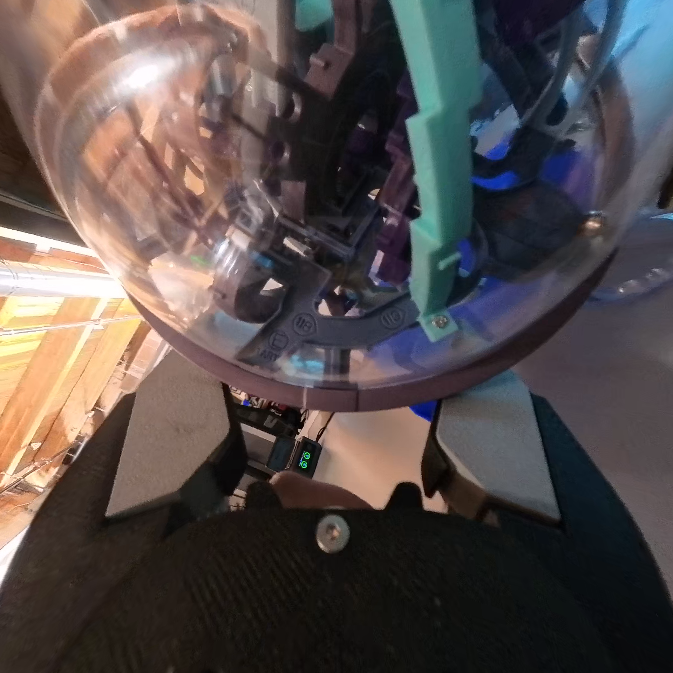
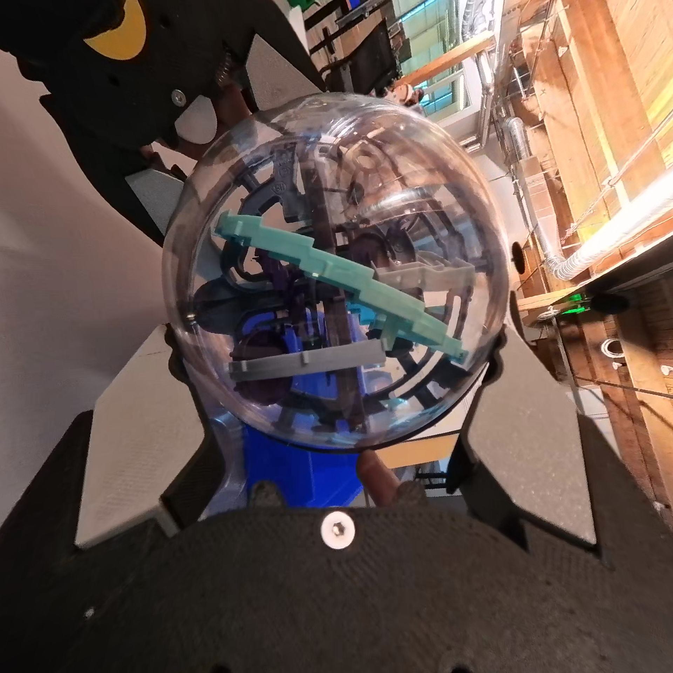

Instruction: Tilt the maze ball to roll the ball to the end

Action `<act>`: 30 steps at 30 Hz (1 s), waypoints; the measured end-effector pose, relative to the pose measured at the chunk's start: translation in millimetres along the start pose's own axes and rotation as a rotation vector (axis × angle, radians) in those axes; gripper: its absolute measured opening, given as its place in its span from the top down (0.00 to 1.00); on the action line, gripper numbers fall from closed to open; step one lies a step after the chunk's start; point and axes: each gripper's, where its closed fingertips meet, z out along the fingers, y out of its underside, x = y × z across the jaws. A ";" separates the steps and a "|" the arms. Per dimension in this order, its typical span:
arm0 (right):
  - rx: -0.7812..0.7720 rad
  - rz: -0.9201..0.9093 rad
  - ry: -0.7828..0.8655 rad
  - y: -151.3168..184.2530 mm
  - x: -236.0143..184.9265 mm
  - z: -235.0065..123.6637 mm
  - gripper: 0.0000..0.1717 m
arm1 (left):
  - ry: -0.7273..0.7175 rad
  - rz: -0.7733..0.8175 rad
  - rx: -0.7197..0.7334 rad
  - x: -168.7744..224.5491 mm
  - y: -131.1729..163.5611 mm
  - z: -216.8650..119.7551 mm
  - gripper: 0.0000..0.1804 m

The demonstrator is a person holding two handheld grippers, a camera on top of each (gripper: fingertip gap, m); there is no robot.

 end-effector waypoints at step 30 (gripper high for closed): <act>-0.103 0.210 -0.162 41.1 -56.3 2.9 0.08 | 0.238 -0.109 -0.075 77.8 21.4 -4.0 0.32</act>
